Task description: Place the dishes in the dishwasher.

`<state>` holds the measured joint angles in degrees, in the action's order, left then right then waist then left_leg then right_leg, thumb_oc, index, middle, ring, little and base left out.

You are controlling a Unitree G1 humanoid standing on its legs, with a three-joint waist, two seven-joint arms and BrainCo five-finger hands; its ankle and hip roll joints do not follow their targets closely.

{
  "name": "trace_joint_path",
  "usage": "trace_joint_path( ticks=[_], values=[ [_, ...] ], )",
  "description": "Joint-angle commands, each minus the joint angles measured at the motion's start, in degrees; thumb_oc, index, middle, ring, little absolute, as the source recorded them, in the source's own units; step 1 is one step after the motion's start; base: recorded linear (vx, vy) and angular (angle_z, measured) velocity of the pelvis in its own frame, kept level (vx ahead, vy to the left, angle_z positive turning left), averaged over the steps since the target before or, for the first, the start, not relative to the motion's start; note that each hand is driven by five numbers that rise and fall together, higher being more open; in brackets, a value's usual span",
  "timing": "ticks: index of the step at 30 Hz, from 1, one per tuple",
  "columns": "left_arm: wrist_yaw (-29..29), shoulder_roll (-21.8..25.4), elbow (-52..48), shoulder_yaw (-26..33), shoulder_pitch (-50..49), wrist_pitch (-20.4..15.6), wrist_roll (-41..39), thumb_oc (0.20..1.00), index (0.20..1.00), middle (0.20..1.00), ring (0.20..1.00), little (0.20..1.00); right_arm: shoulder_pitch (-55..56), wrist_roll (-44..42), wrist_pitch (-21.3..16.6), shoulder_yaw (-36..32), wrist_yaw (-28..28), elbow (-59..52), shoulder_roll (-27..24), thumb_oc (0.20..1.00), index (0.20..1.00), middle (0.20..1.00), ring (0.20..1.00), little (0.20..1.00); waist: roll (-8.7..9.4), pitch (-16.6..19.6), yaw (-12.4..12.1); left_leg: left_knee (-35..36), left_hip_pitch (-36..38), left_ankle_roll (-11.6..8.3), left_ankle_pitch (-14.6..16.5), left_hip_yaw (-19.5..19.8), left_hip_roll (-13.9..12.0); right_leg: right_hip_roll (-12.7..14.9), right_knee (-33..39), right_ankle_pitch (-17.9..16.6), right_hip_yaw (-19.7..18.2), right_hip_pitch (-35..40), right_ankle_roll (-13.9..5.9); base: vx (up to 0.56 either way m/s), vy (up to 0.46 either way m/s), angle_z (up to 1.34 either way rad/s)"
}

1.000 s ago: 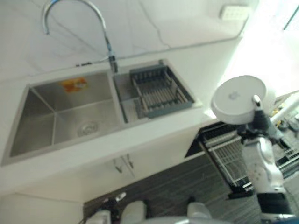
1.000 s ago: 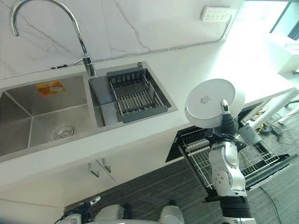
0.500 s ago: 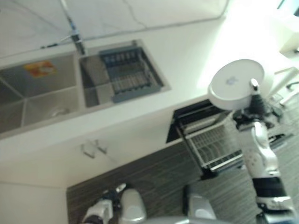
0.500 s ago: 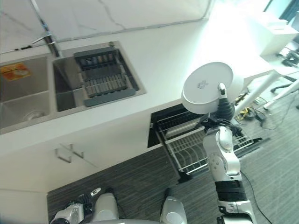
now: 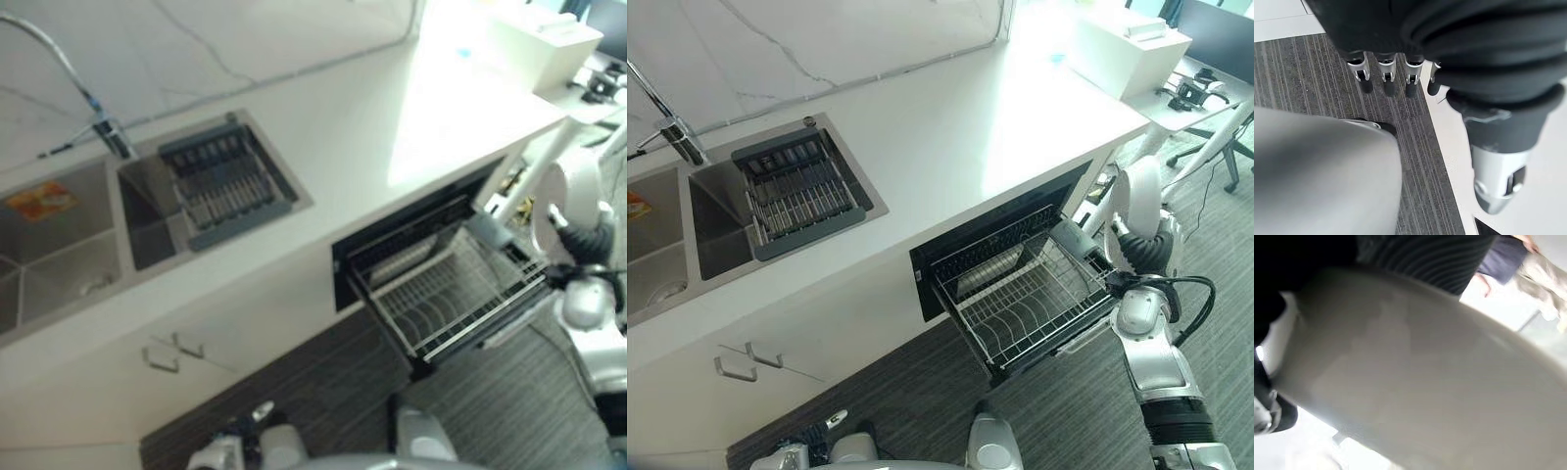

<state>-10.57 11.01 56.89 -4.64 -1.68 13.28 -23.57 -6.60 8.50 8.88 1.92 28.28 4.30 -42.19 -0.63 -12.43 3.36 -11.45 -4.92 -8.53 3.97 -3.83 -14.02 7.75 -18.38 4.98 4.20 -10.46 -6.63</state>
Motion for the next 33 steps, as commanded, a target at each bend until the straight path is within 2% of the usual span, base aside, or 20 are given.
trace_joint_path(
  ticks=[1, 2, 5, 13, 15, 22, 27, 29, 33],
  values=[
    [1.49, 2.79, 2.78, -3.75, 1.66, -0.75, 2.89, 1.0, 1.0, 1.0, 1.0, 1.0, -5.25, 17.88, -2.58, 3.53, -5.24, -1.32, -3.7, 0.2, 0.2, 0.2, 0.2, 0.2, 2.4, 1.62, -1.14, -5.74, -1.79, 0.51, 6.31, -3.41, -1.44, 4.26, 1.19, 2.92, 2.63, 1.58, -3.21, -0.04, -0.045, 0.2],
    [1.97, 3.42, 3.17, -3.99, 1.92, -0.98, 3.44, 1.0, 1.0, 1.0, 1.0, 1.0, -6.24, 18.55, -2.5, 6.28, -6.57, 1.17, -5.44, 0.2, 0.2, 0.2, 0.2, 0.2, 2.46, 1.71, -1.57, -5.74, -2.27, 0.44, 6.19, -3.26, -1.39, 4.65, 1.19, 2.89, 3.27, 1.5, -3.4, -0.03, -0.04, 0.3],
    [2.53, 4.32, 4.48, -4.92, 1.98, -2.16, 3.97, 1.0, 1.0, 1.0, 1.0, 1.0, -9.14, 22.09, -2.92, 11.53, -9.32, 7.55, -6.05, 0.2, 0.2, 0.2, 0.2, 0.2, 2.6, 1.95, -2.47, -5.74, -2.69, 0.56, 6.22, -2.66, -0.9, 5.28, 1.19, 2.79, 3.88, 1.46, -3.61, 0.0, -0.025, 0.31],
    [3.55, 5.95, 8.57, -6.19, 3.48, -3.84, 6.62, 1.0, 1.0, 1.0, 1.0, 1.0, -20.44, 33.86, -5.88, 26.82, -18.43, 18.96, -4.52, 0.2, 0.2, 0.2, 0.2, 0.2, 3.51, 2.6, -5.84, -5.74, -2.74, 0.91, 6.72, -1.35, -0.03, 6.47, 1.19, 2.96, 5.42, 2.4, -4.25, 0.02, -0.034, 0.1],
    [3.72, 6.23, 8.93, -6.18, 3.62, -4.18, 7.55, 1.0, 1.0, 1.0, 1.0, 1.0, -22.01, 34.11, -5.62, 29.52, -20.56, 21.94, -3.05, 0.2, 0.2, 0.2, 0.2, 0.2, 3.85, 2.8, -6.78, -5.74, -2.8, 0.95, 6.82, -1.05, 0.06, 6.87, 1.19, 3.04, 5.94, 2.79, -4.45, 0.05, -0.05, 0.16],
    [3.54, 6.98, 10.29, -5.61, 3.77, -4.3, 10.21, 1.0, 1.0, 1.0, 1.0, 1.0, -22.9, 32.23, -5.2, 32.66, -23.08, 33.63, 4.23, 0.2, 0.2, 0.2, 0.2, 0.2, 4.85, 3.07, -9.34, -5.74, -3.08, 1.06, 6.78, 0.17, -0.01, 7.47, 1.19, 3.08, 7.5, 3.93, -4.94, 0.06, -0.078, 0.12],
    [3.04, 7.5, 11.42, -6.17, 4.6, -4.14, 11.15, 1.0, 1.0, 1.0, 1.0, 1.0, -23.63, 31.12, -5.31, 33.94, -21.69, 42.48, 8.85, 0.2, 0.2, 0.2, 0.2, 0.2, 4.98, 2.8, -10.71, -5.74, -3.56, 1.13, 6.47, 0.71, -0.23, 7.57, 1.19, 2.85, 8.02, 3.96, -5.26, 0.04, -0.092, 0.05],
    [2.91, 7.93, 12.01, -6.99, 5.87, -3.92, 11.36, 1.0, 1.0, 1.0, 1.0, 1.0, -24.67, 29.76, -4.8, 34.86, -20.36, 48.21, 11.81, 0.2, 0.2, 0.2, 0.2, 0.2, 4.99, 2.4, -11.63, -5.74, -4.24, 1.22, 6.16, 1.19, -0.28, 7.69, 1.19, 2.64, 8.36, 3.69, -5.34, 0.01, -0.136, 0.07],
    [2.95, 9.09, 11.8, -7.52, 8.17, -3.15, 11.67, 1.0, 1.0, 1.0, 1.0, 1.0, -26.64, 26.57, -1.17, 35.44, -19.4, 55.71, 15.74, 0.2, 0.2, 0.2, 0.2, 0.2, 4.51, 0.55, -13.48, -5.74, -6.45, 1.35, 5.11, 2.42, -0.2, 8.07, 1.19, 1.72, 8.99, 2.41, -5.65, -0.04, -0.16, 0.21]
  ],
)
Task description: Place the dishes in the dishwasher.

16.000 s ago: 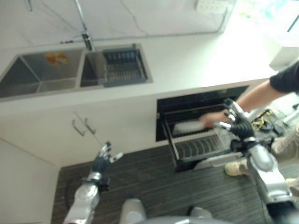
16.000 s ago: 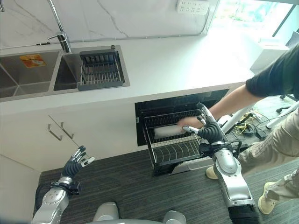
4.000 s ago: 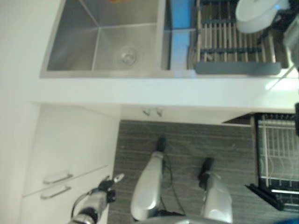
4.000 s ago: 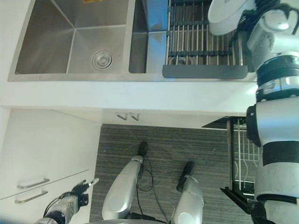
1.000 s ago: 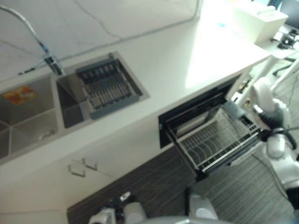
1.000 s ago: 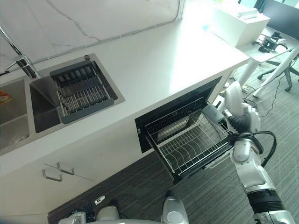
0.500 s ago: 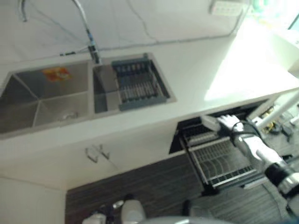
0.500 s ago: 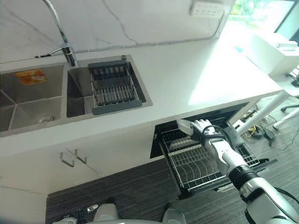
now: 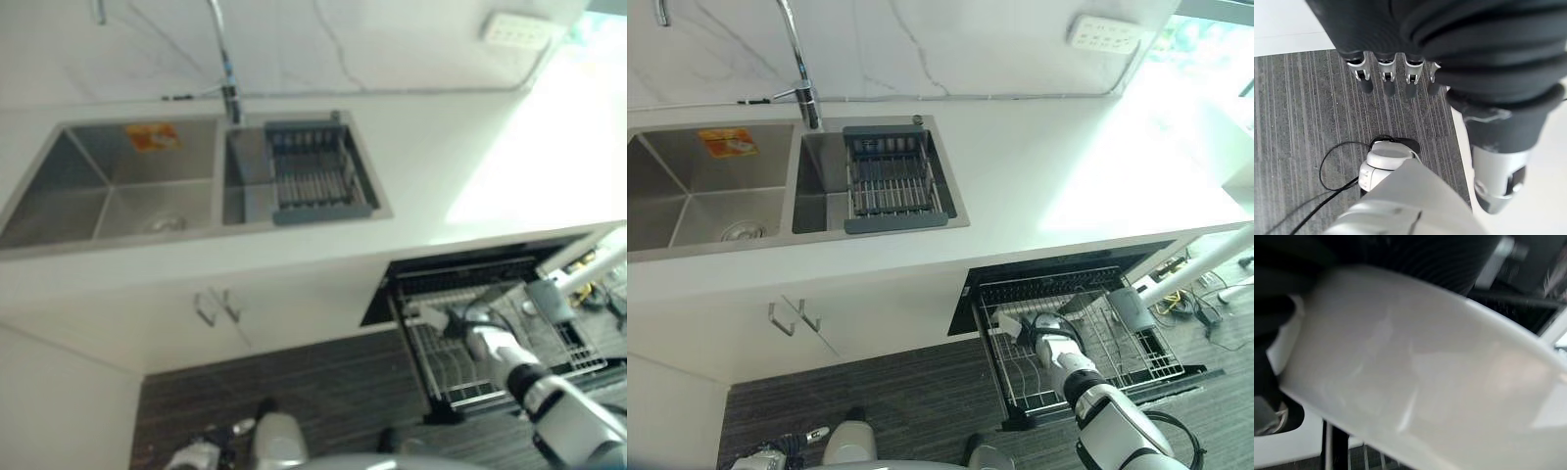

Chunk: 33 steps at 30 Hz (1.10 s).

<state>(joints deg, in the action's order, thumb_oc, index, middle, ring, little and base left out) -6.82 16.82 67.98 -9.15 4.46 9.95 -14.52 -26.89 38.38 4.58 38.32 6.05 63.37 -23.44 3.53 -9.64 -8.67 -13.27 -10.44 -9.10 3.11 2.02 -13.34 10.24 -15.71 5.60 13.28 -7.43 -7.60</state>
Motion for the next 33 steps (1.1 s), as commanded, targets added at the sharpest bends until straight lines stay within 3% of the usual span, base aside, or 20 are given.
trace_joint_path(
  ticks=[1, 3, 6, 7, 9, 14, 21, 30, 31, 32, 33],
  values=[
    [-0.72, 3.6, 0.5, -3.19, 3.08, 0.42, 2.48, 1.0, 1.0, 1.0, 1.0, 1.0, -7.27, -4.67, 4.14, -1.24, 3.44, -2.03, -2.73, 0.2, 0.2, 0.2, 0.2, 0.2, 0.04, -3.22, -1.83, -3.92, -1.92, 1.95, 5.66, -3.01, -0.78, 5.79, -1.48, 0.74, 0.09, -1.35, -4.81, -0.15, -0.135, 0.17],
    [-0.46, 4.14, -0.51, -4.16, 6.12, 1.24, 1.22, 1.0, 1.0, 1.0, 1.0, 1.0, -10.21, -8.75, 5.68, -2.24, 5.14, 0.42, -4.38, 0.2, 0.2, 0.2, 0.2, 0.2, -1.43, -6.3, -2.41, -3.92, -5.15, 2.03, 4.66, -2.11, -0.02, 6.49, -1.48, -0.13, 0.23, -3.68, -4.94, -0.32, -0.095, 0.09],
    [-0.15, 4.52, -0.52, -4.66, 7.2, 1.09, 0.19, 1.0, 1.0, 1.0, 1.0, 1.0, -12.95, -9.67, 5.97, -2.78, 4.47, 1.83, -6.46, 0.2, 0.2, 0.2, 0.2, 0.2, -2.24, -7.64, -2.4, -3.92, -6.78, 2.1, 4.32, -1.81, 0.64, 7.02, -1.48, -0.52, 0.17, -5.29, -5.06, -0.2, -0.015, 0.18],
    [-0.15, 4.65, -0.61, -4.59, 7.66, 1.14, -0.16, 1.0, 1.0, 1.0, 1.0, 1.0, -13.56, -12.57, 7.78, -2.73, 4.72, 2.02, -7.12, 0.2, 0.2, 0.2, 0.2, 0.2, -2.39, -8.17, -2.34, -3.92, -7.27, 2.12, 4.3, -1.69, 0.8, 7.09, -1.48, -0.65, 0.02, -5.9, -5.02, -0.11, -0.009, 0.11],
    [-0.48, 4.59, -0.85, -5.07, 8.44, 1.37, -1.25, 1.0, 1.0, 1.0, 1.0, 1.0, -15.86, -10.49, 6.19, -3.35, 4.27, 2.64, -7.5, 0.2, 0.2, 0.2, 0.2, 0.2, -2.85, -8.66, -2.25, -3.92, -8.11, 2.08, 4.07, -1.57, 1.14, 7.33, -1.48, -0.93, -0.16, -6.98, -4.94, -0.09, 0.001, 0.04],
    [-1.19, 3.95, -1.49, -5.67, 10.67, 2.25, -3.52, 1.0, 1.0, 1.0, 1.0, 1.0, -19.21, -12.48, 9.3, -2.53, 3.52, 3.45, -8.53, 0.2, 0.2, 0.2, 0.2, 0.2, -3.74, -9.64, -1.45, -3.92, -9.9, 2.12, 4.03, -1.34, 1.93, 7.15, -1.48, -1.12, -1.73, -9.38, -4.88, -0.06, 0.027, -0.02],
    [-1.91, 2.96, -1.54, -6.16, 13.79, 4.14, -4.88, 1.0, 1.0, 1.0, 1.0, 1.0, -20.52, -19.0, 19.7, -5.66, 6.9, 7.42, -6.19, 0.2, 0.2, 0.2, 0.2, 0.2, -4.71, -10.53, -0.8, -3.92, -11.17, 2.43, 4.47, -1.63, 2.79, 7.14, -1.48, -1.38, -2.91, -11.54, -4.86, -0.03, 0.013, 0.0],
    [-1.72, 3.71, -1.08, -5.89, 18.4, 7.14, -7.48, 1.0, 1.0, 1.0, 1.0, 1.0, -24.13, -22.19, 23.73, -5.93, 3.89, 10.86, -6.6, 0.2, 0.2, 0.2, 0.2, 0.2, -6.81, -11.67, -0.06, -3.92, -13.44, 2.79, 4.38, -2.06, 4.38, 8.04, -1.48, -2.04, -3.62, -14.35, -5.19, -0.04, 0.025, 0.03],
    [-1.52, 3.75, -0.93, -5.91, 18.66, 7.24, -7.68, 1.0, 1.0, 1.0, 1.0, 1.0, -24.36, -21.28, 23.16, -5.86, 2.79, 11.09, -6.65, 0.228, 0.228, 0.228, 0.228, 0.228, -6.96, -11.73, 0.02, -3.92, -13.54, 2.78, 4.42, -2.12, 4.48, 8.1, -1.48, -2.05, -3.7, -14.53, -5.2, -0.03, 0.047, 0.07],
    [-1.25, 3.78, -0.85, -5.89, 18.97, 7.41, -7.75, 1.0, 1.0, 1.0, 1.0, 1.0, -24.57, -20.18, 22.84, -5.44, 1.72, 11.15, -6.73, 0.548, 0.548, 0.548, 0.548, 0.548, -7.09, -11.78, 0.12, -3.92, -13.66, 2.79, 4.49, -2.2, 4.63, 8.16, -1.48, -2.07, -3.77, -14.79, -5.19, -0.03, 0.045, 0.06],
    [-1.03, 3.87, -0.83, -5.88, 19.23, 7.62, -7.79, 1.0, 1.0, 1.0, 1.0, 1.0, -24.73, -20.14, 22.84, -5.17, 1.45, 11.1, -6.81, 1.0, 1.0, 1.0, 1.0, 1.0, -7.12, -11.81, 0.18, -3.92, -13.69, 2.78, 4.5, -2.28, 4.67, 8.22, -1.48, -2.07, -3.79, -14.86, -5.18, -0.02, 0.039, 0.05]
  ],
)
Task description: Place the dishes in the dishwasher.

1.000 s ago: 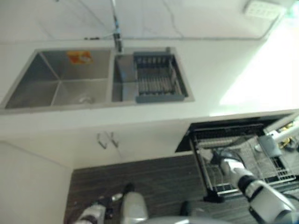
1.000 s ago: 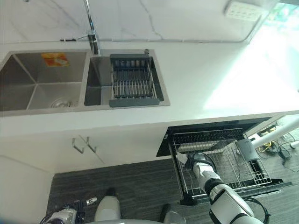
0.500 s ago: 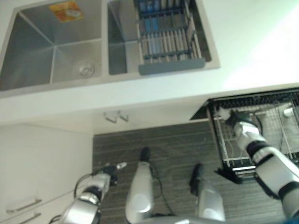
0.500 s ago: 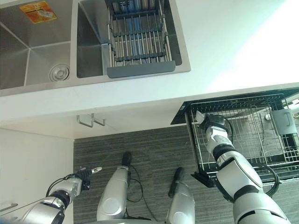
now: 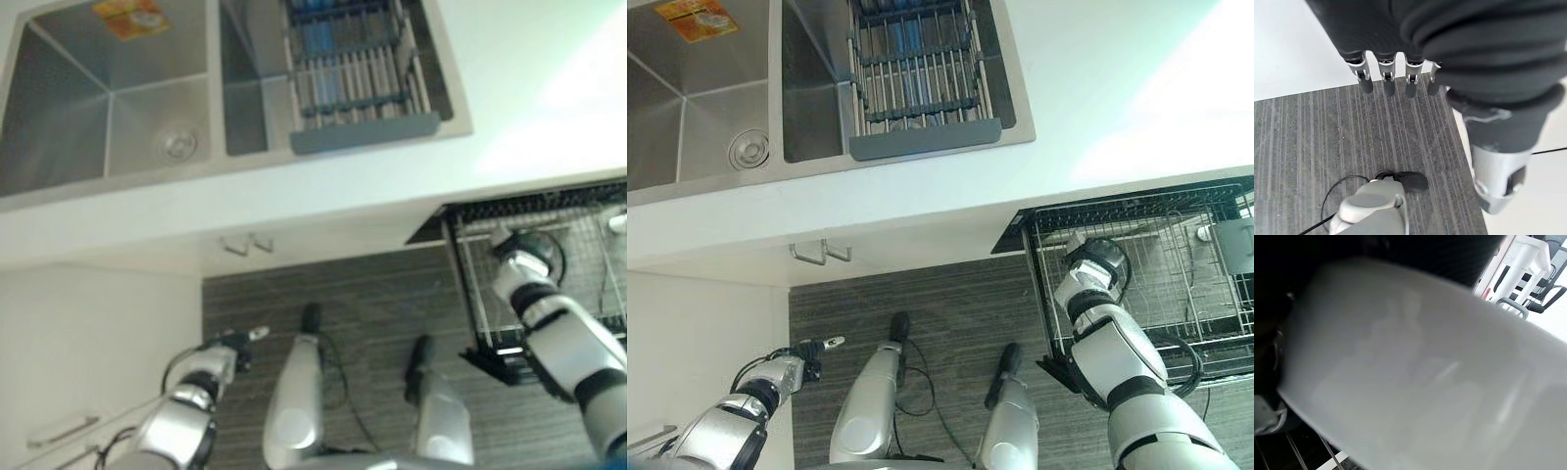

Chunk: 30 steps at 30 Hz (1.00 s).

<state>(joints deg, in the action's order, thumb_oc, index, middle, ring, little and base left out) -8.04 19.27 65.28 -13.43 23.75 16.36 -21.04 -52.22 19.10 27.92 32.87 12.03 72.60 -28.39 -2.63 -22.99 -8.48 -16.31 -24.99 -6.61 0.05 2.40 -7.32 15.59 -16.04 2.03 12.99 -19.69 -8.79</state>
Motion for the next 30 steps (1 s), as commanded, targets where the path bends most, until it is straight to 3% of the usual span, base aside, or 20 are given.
trace_joint_path(
  ticks=[1, 8, 15, 27, 30],
  values=[
    [0.37, 1.46, 2.04, -1.66, 0.3, 1.32, -1.4, 1.0, 1.0, 1.0, 1.0, 1.0, 0.38, -1.29, -0.38, 0.34, -4.96, 2.0, -1.85, 1.0, 1.0, 1.0, 1.0, 1.0, -0.97, 1.52, 0.08, -0.87, 0.85, 0.27, 7.57, -2.75, -1.35, 2.92, -1.15, 1.45, -3.5, -2.69, -3.98, -0.02, 0.042, 0.04],
    [1.84, 2.0, 2.86, -1.56, 2.72, 2.55, -1.86, 1.0, 1.0, 1.0, 1.0, 1.0, 0.24, -3.27, -1.09, 0.24, -6.42, 1.93, -1.28, 1.0, 1.0, 1.0, 1.0, 1.0, -0.26, 1.9, 0.93, -0.87, 0.99, 0.12, 7.88, -3.57, -1.63, 2.51, -1.15, 1.49, -3.98, -3.18, -3.97, -0.01, 0.026, 0.0],
    [2.48, 2.5, 3.39, -0.93, 3.88, 4.11, -1.15, 1.0, 1.0, 1.0, 1.0, 1.0, 2.17, -11.15, -1.54, -2.61, -5.38, 1.48, -0.58, 1.0, 1.0, 1.0, 1.0, 1.0, 1.77, 2.53, 1.6, -0.87, 2.28, 0.02, 8.19, -4.24, -2.75, 1.53, -1.15, 1.5, -4.19, -2.42, -3.8, 0.0, 0.011, 0.0],
    [0.82, 3.07, 3.09, -0.7, 3.59, 5.91, -0.49, 1.0, 1.0, 1.0, 1.0, 1.0, 5.49, -12.72, -3.59, -2.89, -11.96, 1.05, 1.96, 1.0, 1.0, 1.0, 1.0, 1.0, 4.83, 4.32, 0.73, -0.87, 4.34, 0.16, 8.82, -3.92, -3.57, 0.47, -1.15, 1.69, -4.32, -0.24, -4.0, 0.01, -0.009, -0.08],
    [0.84, 3.1, 3.25, -0.68, 3.29, 6.39, -0.66, 1.0, 1.0, 1.0, 1.0, 1.0, 6.48, -15.18, -4.29, -2.86, -9.76, 0.73, 2.45, 1.0, 1.0, 1.0, 1.0, 1.0, 5.23, 4.9, 0.54, -0.87, 5.26, 0.14, 8.89, -3.83, -3.9, 0.07, -1.15, 2.05, -4.42, 0.95, -3.86, 0.04, 0.015, -0.02]
  ],
)
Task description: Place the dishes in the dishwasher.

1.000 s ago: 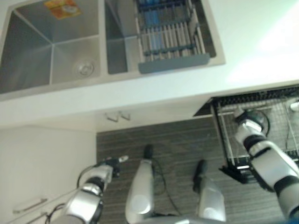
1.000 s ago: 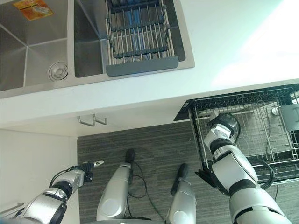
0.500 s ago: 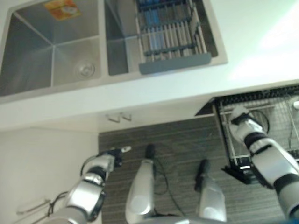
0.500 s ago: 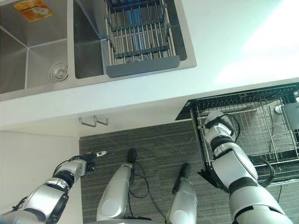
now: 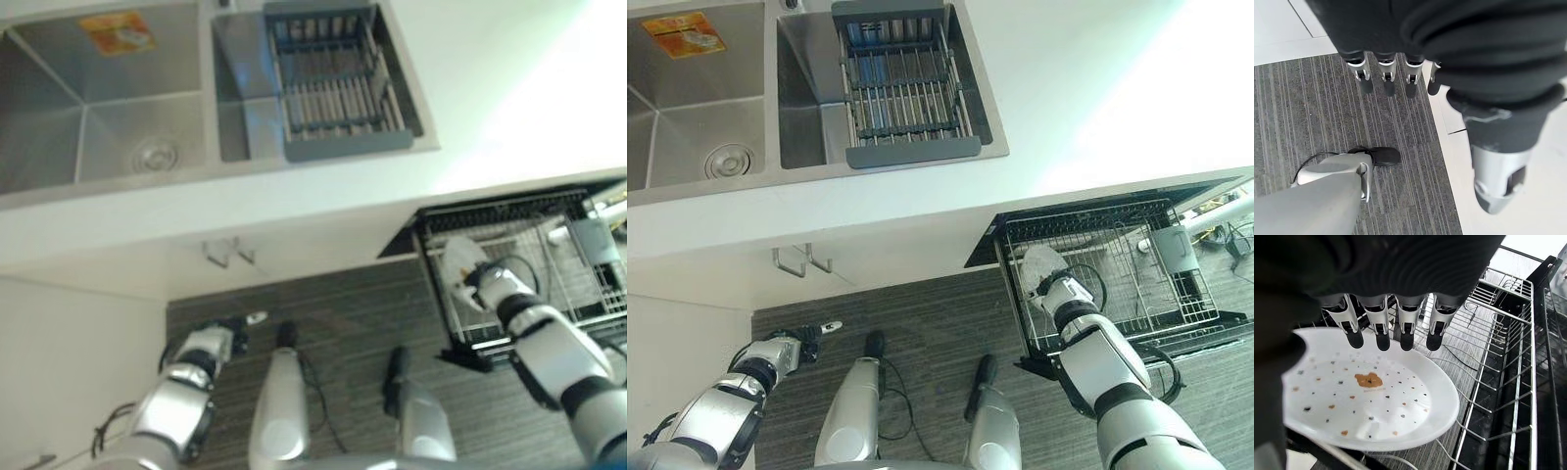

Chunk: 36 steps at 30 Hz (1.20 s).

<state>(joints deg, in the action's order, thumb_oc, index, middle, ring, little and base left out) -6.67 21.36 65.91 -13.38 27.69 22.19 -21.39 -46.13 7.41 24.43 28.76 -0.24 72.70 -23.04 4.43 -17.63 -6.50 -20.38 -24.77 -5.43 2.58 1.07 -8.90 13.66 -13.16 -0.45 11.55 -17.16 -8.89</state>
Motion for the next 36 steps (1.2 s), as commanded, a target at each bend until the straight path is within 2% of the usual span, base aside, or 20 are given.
trace_joint_path(
  ticks=[1, 6, 9, 11, 15, 18, 23, 27, 30, 36],
  values=[
    [-0.38, 1.0, 2.62, -0.62, -0.86, 0.62, -0.13, 1.0, 1.0, 1.0, 1.0, 1.0, 0.66, -4.27, -1.03, 1.03, 3.21, 0.49, -2.88, 1.0, 1.0, 1.0, 1.0, 1.0, -1.77, -0.24, -1.44, 3.19, 5.24, -1.07, 6.35, -2.57, -2.42, 1.95, -4.02, 4.6, -2.95, -1.31, -3.75, 0.05, 0.03, -0.03],
    [-1.2, 0.34, 1.83, -0.32, -3.28, 0.34, -0.86, 1.0, 1.0, 1.0, 1.0, 1.0, 3.44, -15.59, -6.21, -3.76, 10.83, -3.41, -4.45, 1.0, 1.0, 1.0, 1.0, 1.0, -0.87, 1.41, -0.53, 3.19, 6.86, -1.11, 6.07, -3.26, -3.34, 1.47, -4.02, 4.69, -2.99, 0.47, -3.68, 0.07, 0.046, -0.04],
    [-3.07, -0.41, -1.03, 0.56, -7.37, 0.11, -2.24, 1.0, 1.0, 1.0, 1.0, 1.0, 9.04, -20.0, -10.23, -6.96, 14.58, -11.99, -6.77, 1.0, 1.0, 1.0, 1.0, 1.0, 0.13, 2.69, 1.21, 3.19, 8.56, -0.98, 6.24, -4.2, -4.08, 0.9, -4.02, 4.79, -3.76, 1.81, -3.71, 0.09, 0.074, -0.18],
    [-3.23, -0.42, -2.19, 1.61, -9.67, -0.41, -2.44, 1.0, 1.0, 1.0, 1.0, 1.0, 12.88, -21.73, -10.28, -9.36, 16.65, -17.94, -7.58, 1.0, 1.0, 1.0, 1.0, 1.0, 0.45, 3.02, 2.28, 3.19, 9.49, -0.91, 6.35, -4.88, -4.46, 0.62, -4.02, 4.9, -4.17, 2.55, -3.66, 0.07, 0.094, -0.17],
    [-3.27, -1.98, -4.42, 4.82, -16.41, -2.52, -2.2, 1.0, 1.0, 1.0, 1.0, 1.0, 26.07, -24.89, -13.27, -16.62, 19.67, -32.56, -6.87, 1.0, 1.0, 1.0, 1.0, 1.0, 0.35, 4.35, 5.33, 3.19, 12.1, -0.58, 7.01, -6.46, -4.71, -0.13, -4.02, 5.38, -6.07, 3.8, -3.37, 0.07, 0.14, -0.26],
    [-3.35, -2.97, -4.73, 6.23, -19.13, -3.57, -2.11, 1.0, 1.0, 1.0, 1.0, 1.0, 30.88, -25.0, -14.16, -19.94, 21.47, -36.22, -5.13, 1.0, 1.0, 1.0, 1.0, 1.0, 0.06, 5.23, 6.62, 3.19, 13.47, -0.4, 7.4, -7.36, -4.77, -0.4, -4.02, 5.64, -6.97, 4.45, -3.23, 0.07, 0.132, -0.33],
    [-2.92, -4.04, -3.7, 7.57, -21.59, -4.94, -1.94, 1.0, 1.0, 1.0, 1.0, 1.0, 36.17, -24.03, -15.99, -23.69, 25.26, -36.27, -2.54, 1.0, 1.0, 1.0, 1.0, 1.0, -0.79, 5.9, 8.19, 3.19, 15.5, -0.13, 7.95, -8.59, -4.45, -0.16, -4.02, 5.84, -7.89, 5.75, -3.41, 0.08, 0.111, -0.13],
    [-2.37, -4.29, -1.87, 7.8, -21.8, -5.48, -1.47, 1.0, 1.0, 1.0, 1.0, 1.0, 39.16, -33.62, -21.41, -26.84, 30.52, -30.3, 2.61, 1.0, 1.0, 1.0, 1.0, 1.0, -1.49, 6.15, 9.2, 3.19, 16.95, 0.28, 8.6, -9.65, -3.96, 0.76, -4.02, 5.76, -8.42, 6.61, -3.84, 0.08, 0.041, -0.12],
    [-2.22, -4.59, 0.6, 7.23, -21.19, -6.74, -1.48, 1.0, 1.0, 1.0, 1.0, 1.0, 38.62, -39.82, -24.4, -28.74, 29.94, -23.06, 5.72, 1.0, 1.0, 1.0, 1.0, 1.0, -2.01, 6.31, 9.21, 3.19, 17.44, 0.43, 8.81, -10.02, -3.76, 1.25, -4.02, 5.84, -8.38, 6.98, -3.95, 0.05, 0.009, -0.02],
    [-2.41, -5.6, 4.46, 6.48, -20.15, -7.98, -1.02, 1.0, 1.0, 1.0, 1.0, 1.0, 37.25, -48.95, -27.02, -31.44, 29.03, -11.86, 8.33, 1.0, 1.0, 1.0, 1.0, 1.0, -3.2, 7.34, 9.01, 3.19, 18.67, 0.33, 9.04, -10.73, -3.67, 2.38, -4.02, 6.14, -7.85, 7.98, -4.18, 0.09, 0.006, 0.0]
  ],
)
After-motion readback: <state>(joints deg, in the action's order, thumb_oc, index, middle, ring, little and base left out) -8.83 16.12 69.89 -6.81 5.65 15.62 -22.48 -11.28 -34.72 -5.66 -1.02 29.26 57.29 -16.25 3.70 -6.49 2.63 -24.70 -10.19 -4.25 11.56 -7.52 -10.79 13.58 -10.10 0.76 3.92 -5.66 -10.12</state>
